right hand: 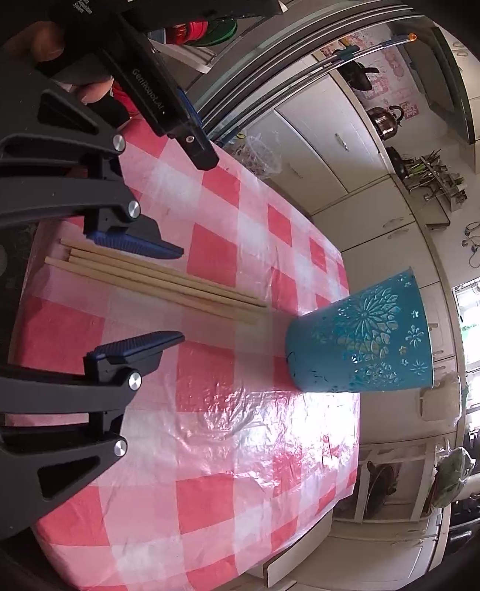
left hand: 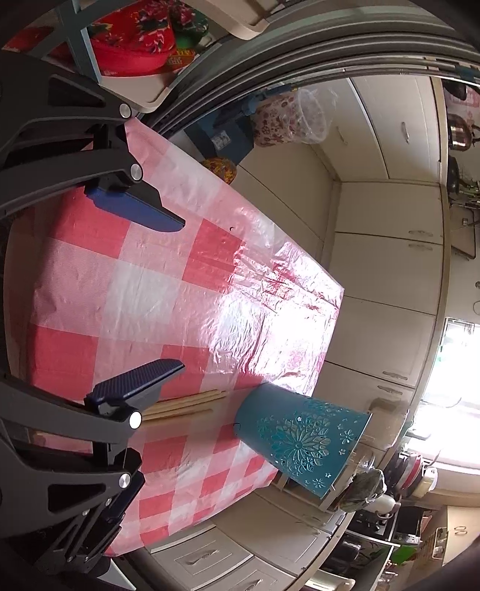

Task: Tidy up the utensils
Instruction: 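Move both open tools back over the chopstick pile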

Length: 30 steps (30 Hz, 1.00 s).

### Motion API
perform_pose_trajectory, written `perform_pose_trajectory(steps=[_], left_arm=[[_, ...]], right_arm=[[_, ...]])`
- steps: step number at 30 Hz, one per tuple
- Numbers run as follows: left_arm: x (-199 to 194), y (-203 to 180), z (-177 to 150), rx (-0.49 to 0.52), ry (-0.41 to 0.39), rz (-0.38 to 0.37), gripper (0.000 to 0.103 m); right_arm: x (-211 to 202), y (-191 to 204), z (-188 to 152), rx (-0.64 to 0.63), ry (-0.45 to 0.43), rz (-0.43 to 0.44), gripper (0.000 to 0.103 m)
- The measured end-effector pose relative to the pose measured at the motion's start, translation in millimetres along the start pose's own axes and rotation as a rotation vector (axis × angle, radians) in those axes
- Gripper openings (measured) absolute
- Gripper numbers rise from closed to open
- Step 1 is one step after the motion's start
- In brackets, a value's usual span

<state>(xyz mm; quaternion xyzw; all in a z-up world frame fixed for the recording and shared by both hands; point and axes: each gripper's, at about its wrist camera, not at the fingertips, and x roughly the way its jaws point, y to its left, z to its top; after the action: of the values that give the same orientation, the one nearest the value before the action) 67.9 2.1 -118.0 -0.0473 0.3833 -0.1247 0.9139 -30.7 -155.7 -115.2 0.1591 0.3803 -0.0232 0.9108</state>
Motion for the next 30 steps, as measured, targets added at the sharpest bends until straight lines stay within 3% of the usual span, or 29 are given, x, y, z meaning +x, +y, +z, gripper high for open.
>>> perform_pose_trajectory(steps=[30], left_arm=[[1, 16, -6, -0.035, -0.009, -0.01, 0.069]], right_arm=[[-1, 6, -12, 0.017, 0.005, -0.07, 0.045]])
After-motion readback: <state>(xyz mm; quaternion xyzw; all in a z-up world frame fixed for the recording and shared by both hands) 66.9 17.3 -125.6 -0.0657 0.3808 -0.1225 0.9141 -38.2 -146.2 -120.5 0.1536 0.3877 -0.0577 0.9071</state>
